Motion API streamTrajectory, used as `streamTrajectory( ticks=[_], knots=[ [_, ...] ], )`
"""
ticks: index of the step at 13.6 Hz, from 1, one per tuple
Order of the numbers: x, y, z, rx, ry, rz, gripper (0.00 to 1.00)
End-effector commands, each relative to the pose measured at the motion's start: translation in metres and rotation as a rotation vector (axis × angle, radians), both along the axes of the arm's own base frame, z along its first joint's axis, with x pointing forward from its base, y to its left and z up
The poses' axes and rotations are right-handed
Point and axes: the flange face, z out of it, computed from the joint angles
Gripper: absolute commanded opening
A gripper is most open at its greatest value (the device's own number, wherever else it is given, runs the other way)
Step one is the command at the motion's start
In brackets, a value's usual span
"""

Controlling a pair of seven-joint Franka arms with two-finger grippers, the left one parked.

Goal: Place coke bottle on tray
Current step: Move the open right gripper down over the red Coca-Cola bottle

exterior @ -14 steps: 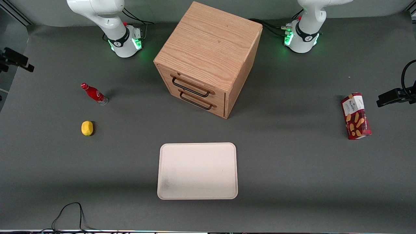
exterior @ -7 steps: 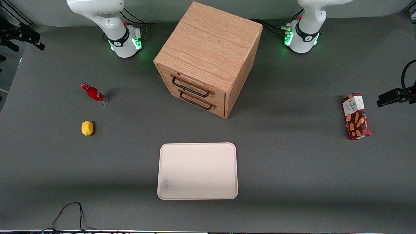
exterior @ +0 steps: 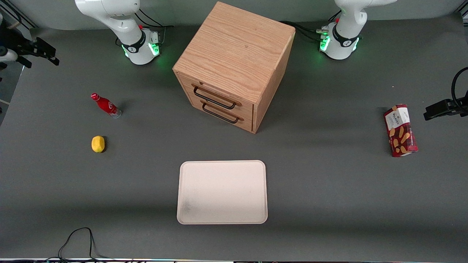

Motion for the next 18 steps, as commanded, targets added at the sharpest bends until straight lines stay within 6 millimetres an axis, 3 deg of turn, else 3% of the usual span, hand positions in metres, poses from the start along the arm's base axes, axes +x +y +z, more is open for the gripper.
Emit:
streamTrajectory(
  ticks=[1, 10, 16, 18],
  knots=[
    [0.008, 0.003, -0.043, -0.013, 0.003, 0.02, 1.0],
    [0.005, -0.004, -0.171, 0.02, -0.006, -0.008, 1.0],
    [-0.012, -0.002, -0.229, 0.032, -0.03, -0.025, 1.0],
    [-0.012, -0.002, -0.237, 0.03, -0.03, -0.021, 1.0]
  ],
)
